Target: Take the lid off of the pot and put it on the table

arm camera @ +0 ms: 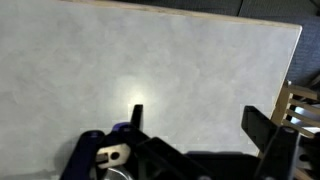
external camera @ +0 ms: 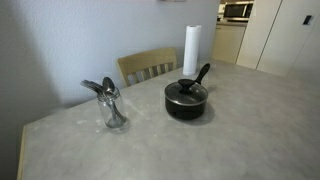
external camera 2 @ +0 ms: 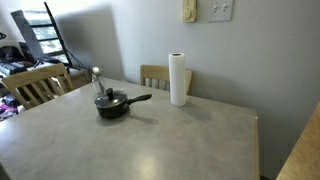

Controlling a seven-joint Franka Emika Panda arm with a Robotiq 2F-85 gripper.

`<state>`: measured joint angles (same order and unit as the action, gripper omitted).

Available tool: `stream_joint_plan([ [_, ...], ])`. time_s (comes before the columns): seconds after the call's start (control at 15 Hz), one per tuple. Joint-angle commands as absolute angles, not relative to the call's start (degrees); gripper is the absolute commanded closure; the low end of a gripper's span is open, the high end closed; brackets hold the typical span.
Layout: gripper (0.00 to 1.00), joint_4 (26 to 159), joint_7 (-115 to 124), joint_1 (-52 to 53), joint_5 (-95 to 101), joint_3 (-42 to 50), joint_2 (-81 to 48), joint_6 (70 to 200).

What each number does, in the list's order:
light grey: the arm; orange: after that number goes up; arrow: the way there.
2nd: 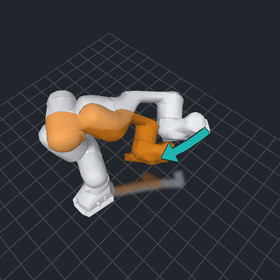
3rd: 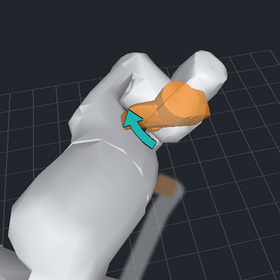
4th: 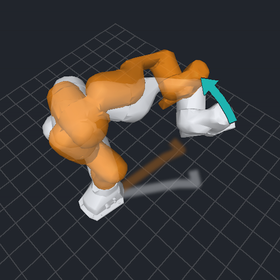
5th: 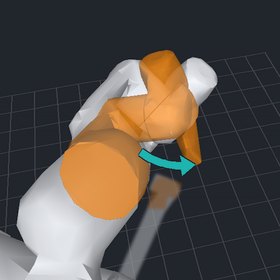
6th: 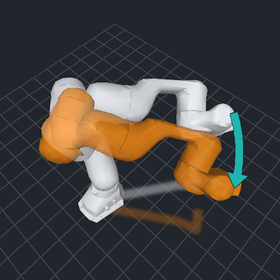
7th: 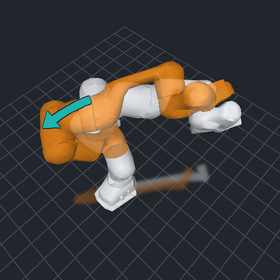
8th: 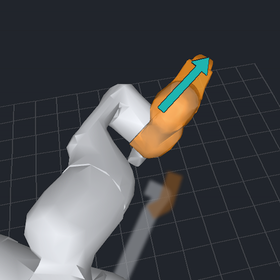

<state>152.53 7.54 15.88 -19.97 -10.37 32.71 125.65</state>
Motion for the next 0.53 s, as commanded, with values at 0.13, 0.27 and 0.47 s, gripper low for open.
stream_joint_plan([
  [0.13, 0.00, 152.44, 7.45, 15.66, -20.05, -10.54, 32.76, 125.46],
  [0.27, 0.00, 152.44, 7.45, 15.66, -20.05, -10.54, 32.76, 125.46],
  [0.47, 0.00, 152.13, 7.25, 14.46, -17.75, -10.79, 32.20, 126.53],
])
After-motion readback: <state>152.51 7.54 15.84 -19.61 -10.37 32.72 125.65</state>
